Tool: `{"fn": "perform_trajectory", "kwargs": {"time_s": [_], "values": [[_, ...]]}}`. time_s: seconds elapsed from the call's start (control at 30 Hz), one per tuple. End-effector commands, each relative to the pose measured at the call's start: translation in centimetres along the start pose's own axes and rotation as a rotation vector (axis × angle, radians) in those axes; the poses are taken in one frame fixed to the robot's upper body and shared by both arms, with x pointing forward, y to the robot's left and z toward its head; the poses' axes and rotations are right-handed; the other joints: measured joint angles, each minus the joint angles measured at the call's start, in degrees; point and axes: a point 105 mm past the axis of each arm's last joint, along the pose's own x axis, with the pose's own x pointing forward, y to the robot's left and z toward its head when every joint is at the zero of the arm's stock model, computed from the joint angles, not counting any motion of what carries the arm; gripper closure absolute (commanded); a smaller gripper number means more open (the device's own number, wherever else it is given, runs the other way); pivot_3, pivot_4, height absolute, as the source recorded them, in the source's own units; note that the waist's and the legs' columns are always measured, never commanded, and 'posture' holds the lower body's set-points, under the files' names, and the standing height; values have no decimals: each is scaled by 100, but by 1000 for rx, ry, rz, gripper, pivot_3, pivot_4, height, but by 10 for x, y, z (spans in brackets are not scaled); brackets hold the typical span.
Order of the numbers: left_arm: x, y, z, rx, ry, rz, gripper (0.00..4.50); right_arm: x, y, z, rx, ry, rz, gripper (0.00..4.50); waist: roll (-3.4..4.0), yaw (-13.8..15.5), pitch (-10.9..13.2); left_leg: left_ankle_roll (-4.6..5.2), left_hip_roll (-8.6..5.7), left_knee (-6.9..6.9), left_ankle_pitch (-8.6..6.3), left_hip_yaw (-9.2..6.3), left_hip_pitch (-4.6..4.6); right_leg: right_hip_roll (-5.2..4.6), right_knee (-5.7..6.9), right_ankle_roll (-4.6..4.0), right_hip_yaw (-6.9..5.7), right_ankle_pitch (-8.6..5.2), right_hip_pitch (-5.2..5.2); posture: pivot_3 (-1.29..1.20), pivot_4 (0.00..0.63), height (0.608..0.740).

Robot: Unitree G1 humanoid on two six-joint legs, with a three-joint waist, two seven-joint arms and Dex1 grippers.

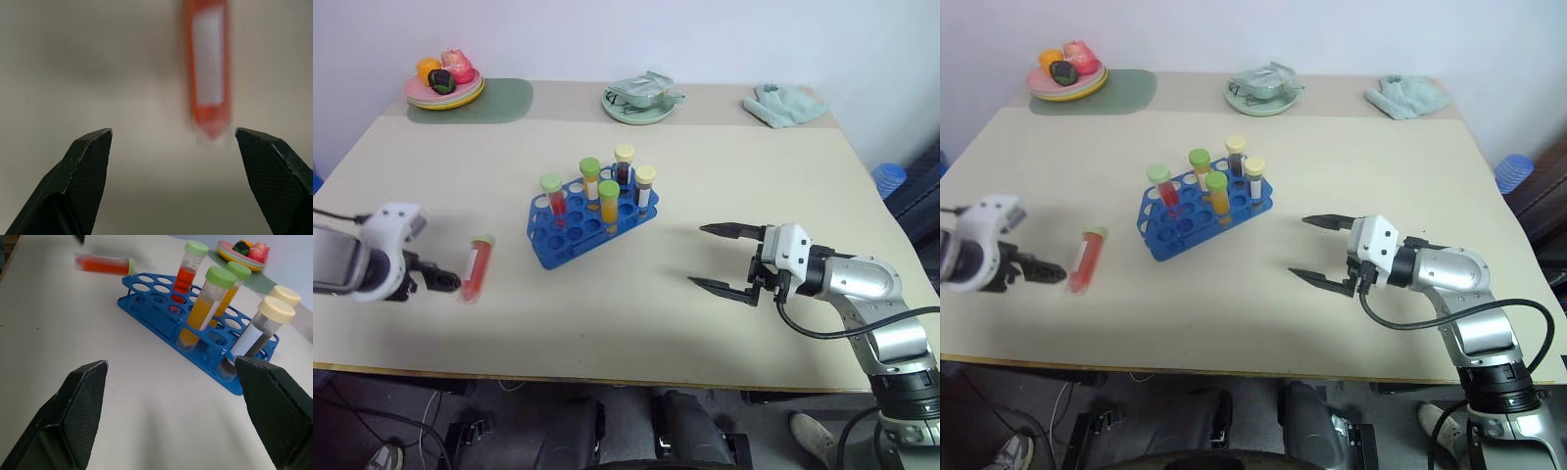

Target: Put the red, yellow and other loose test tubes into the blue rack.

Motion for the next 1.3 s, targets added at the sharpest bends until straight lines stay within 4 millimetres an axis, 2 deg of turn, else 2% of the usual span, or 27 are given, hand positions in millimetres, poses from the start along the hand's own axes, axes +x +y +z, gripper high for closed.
{"fn": "perform_trajectory", "kwargs": {"time_s": [0.03, 0.2, 0.5, 0.7, 0.8, 0.83, 0.87, 0.97, 1.0, 1.1, 1.17, 1.3], "values": [[1, -7, 15, -63, -74, 40, 385, 1, -5, 11, -41, -34, -16, 270, 0, 29, 0, -2, 0, 1, 1, 0, -3, 1, 0, 0, -1, 0, -1, 0, 150, 740], [10, -15, 36, -113, -110, 91, 385, 0, -2, 13, -40, -38, -28, 270, 0, 124, -2, -31, -1, 8, 19, 1, -2, 3, 3, 0, -2, 1, 1, 0, 150, 740], [25, -13, 60, -164, -64, 187, 385, -4, -1, 14, -35, -32, -70, 270, -1, 120, -2, -38, -4, 12, 24, 1, -3, 6, 4, 0, -3, 1, -1, 0, 150, 740], [37, -12, 64, -126, 3, 208, 385, -6, -1, 15, -33, -27, -85, 270, -3, 110, -3, -42, -6, 15, 26, 1, -3, 9, 7, 1, -4, 1, -1, 0, 150, 740], [46, -11, 59, -104, 45, 205, 1240, -8, 1, 16, -33, -22, -90, 270, -3, 111, -5, -44, -7, 14, 28, 0, -3, 11, 8, 1, -4, 1, -2, 0, 150, 740], [47, -10, 58, -100, 51, 212, 1659, -9, 1, 16, -33, -20, -91, 270, -3, 110, -5, -46, -7, 14, 29, 0, -3, 11, 9, 1, -5, 1, -2, 0, 150, 740], [48, -7, 56, -100, 58, 218, 2340, -10, 2, 17, -32, -17, -93, 270, -2, 101, -6, -46, -7, 14, 29, 0, -3, 10, 9, 1, -4, 1, -2, 0, 150, 740], [50, 0, 51, -109, 74, 225, 3541, -13, 2, 17, -29, -8, -100, 270, 0, 48, -7, -51, -6, 14, 31, 0, 1, 11, 15, 1, -2, 1, -2, 0, 150, 740], [50, 0, 49, -106, 79, 213, 3698, -14, 2, 16, -28, -6, -102, 270, 0, 22, -7, -53, -6, 14, 33, 1, 4, 11, 18, 1, -1, 1, -1, 0, 150, 740], [49, -2, 44, -97, 64, 159, 3698, -14, 3, 16, -26, -4, -104, 270, 1, -50, -8, -58, -6, 14, 37, 1, 12, 10, 32, 0, 2, 1, 1, 0, 150, 740], [43, -11, 45, -73, 6, 63, 3698, -15, 2, 16, -25, -3, -107, 270, 1, -69, -8, -59, -5, 13, 37, 2, 20, 10, 41, 0, 5, 1, 2, 0, 150, 740], [0, -48, 50, 110, -275, -195, 3698, -15, -1, 15, -21, -3, -111, 270, 2, -47, -7, -59, -4, 9, 36, 7, 14, 6, 41, -1, 9, 1, -7, 0, 150, 740]]}}
